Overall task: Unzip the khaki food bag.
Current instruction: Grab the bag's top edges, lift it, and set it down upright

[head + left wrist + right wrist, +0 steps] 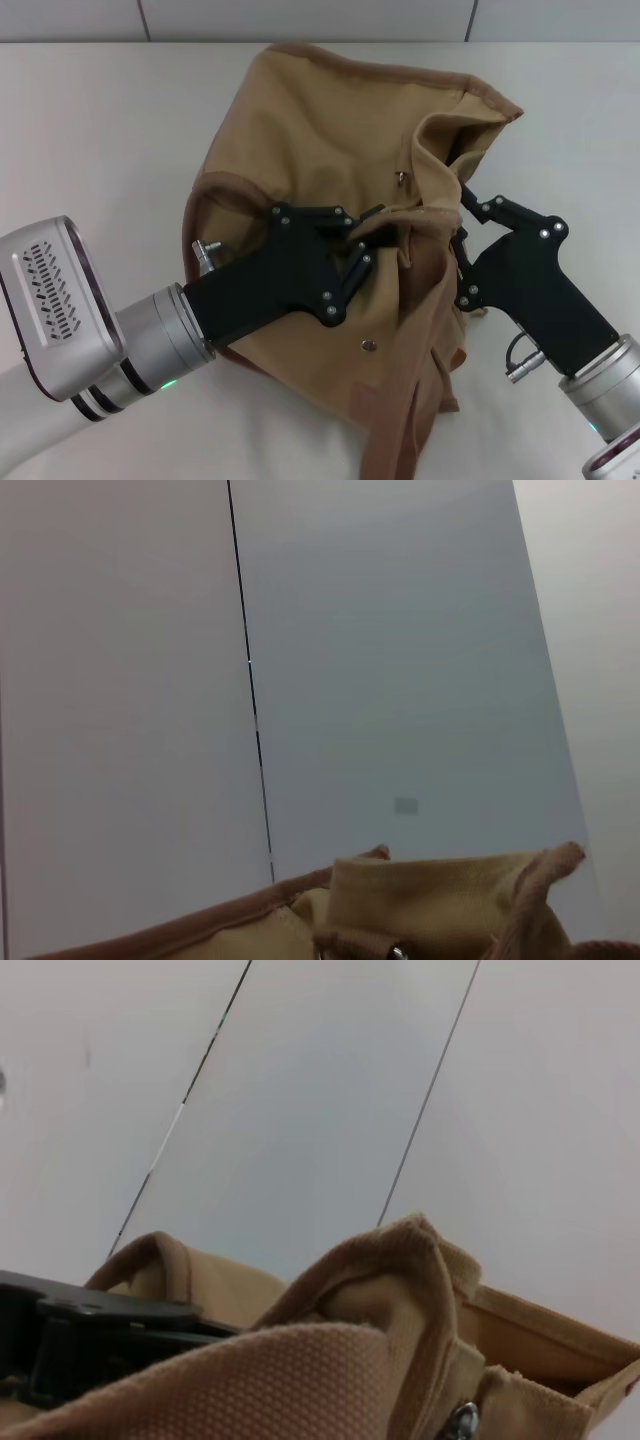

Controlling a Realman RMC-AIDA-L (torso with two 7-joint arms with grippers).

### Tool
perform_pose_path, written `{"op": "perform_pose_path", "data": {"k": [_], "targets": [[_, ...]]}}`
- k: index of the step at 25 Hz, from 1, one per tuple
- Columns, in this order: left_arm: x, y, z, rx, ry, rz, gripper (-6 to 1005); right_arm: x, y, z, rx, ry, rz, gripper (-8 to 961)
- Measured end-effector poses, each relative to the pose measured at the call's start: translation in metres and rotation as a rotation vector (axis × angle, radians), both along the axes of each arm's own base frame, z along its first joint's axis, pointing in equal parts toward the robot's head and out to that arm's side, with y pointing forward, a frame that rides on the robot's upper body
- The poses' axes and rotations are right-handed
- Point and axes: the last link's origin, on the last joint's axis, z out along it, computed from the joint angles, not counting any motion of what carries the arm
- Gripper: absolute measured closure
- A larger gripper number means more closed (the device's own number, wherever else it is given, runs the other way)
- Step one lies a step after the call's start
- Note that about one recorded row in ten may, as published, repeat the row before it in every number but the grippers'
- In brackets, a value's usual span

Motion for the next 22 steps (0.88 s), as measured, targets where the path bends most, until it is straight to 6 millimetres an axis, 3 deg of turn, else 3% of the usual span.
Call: {"op": "perform_pose_path", "data": {"k": [4, 10, 17, 22], "targets": [[0.0, 0.0, 0.0, 0.0, 0.0, 0.0, 912, 0.0, -0.001, 0.0, -0.001, -0.004, 0.002, 732], [0.001, -0.001, 0.0, -0.003, -0.007, 0.002, 910, 0.0, -0.001, 0.0, -0.001, -0.006, 0.004, 919], [0.004, -0.003, 0.004, 0.009, -0.049, -0.01, 909, 0.001, 0.0, -0.001, -0.007, -0.014, 0.001, 948], [0.007, 0.001, 0.02, 0.099, -0.166, 0.044, 907, 0.003, 0.0, -0.003, -0.015, -0.025, -0.005, 942]]}}
